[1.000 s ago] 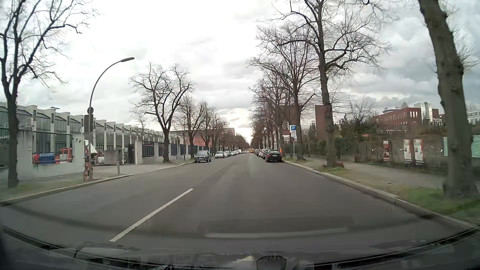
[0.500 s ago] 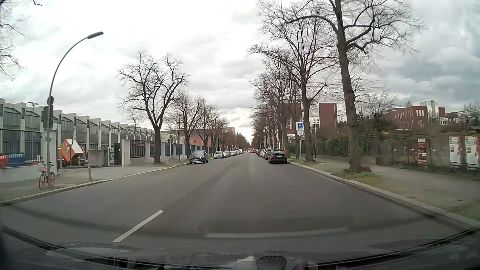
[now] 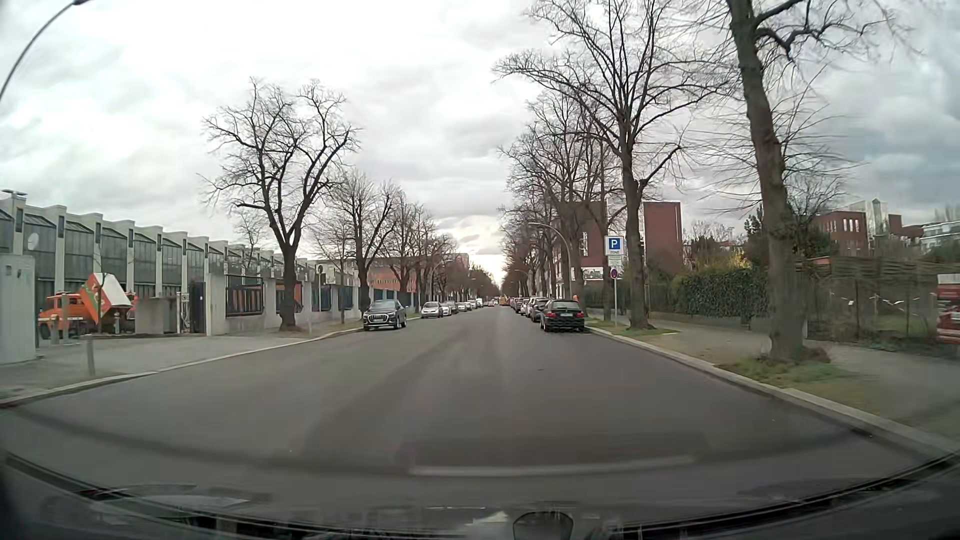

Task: Follow the waypoints while adhering to traffic rules and regulations

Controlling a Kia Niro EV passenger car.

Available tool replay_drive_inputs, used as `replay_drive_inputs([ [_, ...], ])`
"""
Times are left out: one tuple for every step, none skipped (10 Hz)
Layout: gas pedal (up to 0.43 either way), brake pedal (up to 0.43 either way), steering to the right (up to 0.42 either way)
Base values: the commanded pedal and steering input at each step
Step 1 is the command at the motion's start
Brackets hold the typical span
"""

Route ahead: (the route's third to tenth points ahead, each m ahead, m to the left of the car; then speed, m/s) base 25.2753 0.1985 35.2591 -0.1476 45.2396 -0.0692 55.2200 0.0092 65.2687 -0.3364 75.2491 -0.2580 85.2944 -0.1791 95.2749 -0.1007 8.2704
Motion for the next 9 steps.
replay_drive_inputs([
  [0.047, 0.012, 0.001],
  [0.047, 0.012, 0.001],
  [0.047, 0.012, 0.001],
  [0.047, 0.012, 0.0],
  [0.047, 0.012, -0.001],
  [0.047, 0.012, 0.0],
  [0.047, 0.012, 0.0],
  [0.047, 0.012, -0.001],
  [0.047, 0.012, -0.001],
])
